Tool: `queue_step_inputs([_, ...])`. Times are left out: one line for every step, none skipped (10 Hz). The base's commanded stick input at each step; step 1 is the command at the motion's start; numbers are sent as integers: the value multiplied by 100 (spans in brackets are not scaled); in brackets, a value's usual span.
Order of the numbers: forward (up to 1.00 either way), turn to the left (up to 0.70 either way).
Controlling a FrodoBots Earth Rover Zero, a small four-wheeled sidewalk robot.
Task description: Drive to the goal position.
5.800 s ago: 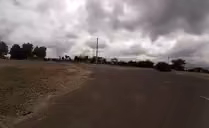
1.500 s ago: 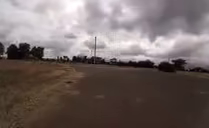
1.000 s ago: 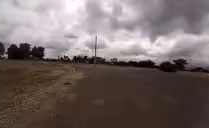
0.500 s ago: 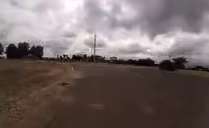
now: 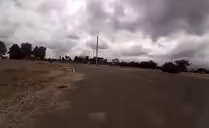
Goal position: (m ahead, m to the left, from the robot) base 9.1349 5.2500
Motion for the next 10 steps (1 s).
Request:
queue_step_inputs([50, 0])
queue_step_inputs([50, 0])
queue_step_inputs([50, 0])
queue_step_inputs([50, 0])
queue_step_inputs([50, 0])
queue_step_inputs([50, 0])
queue_step_inputs([50, 0])
queue_step_inputs([50, 0])
queue_step_inputs([50, 0])
queue_step_inputs([50, 0])
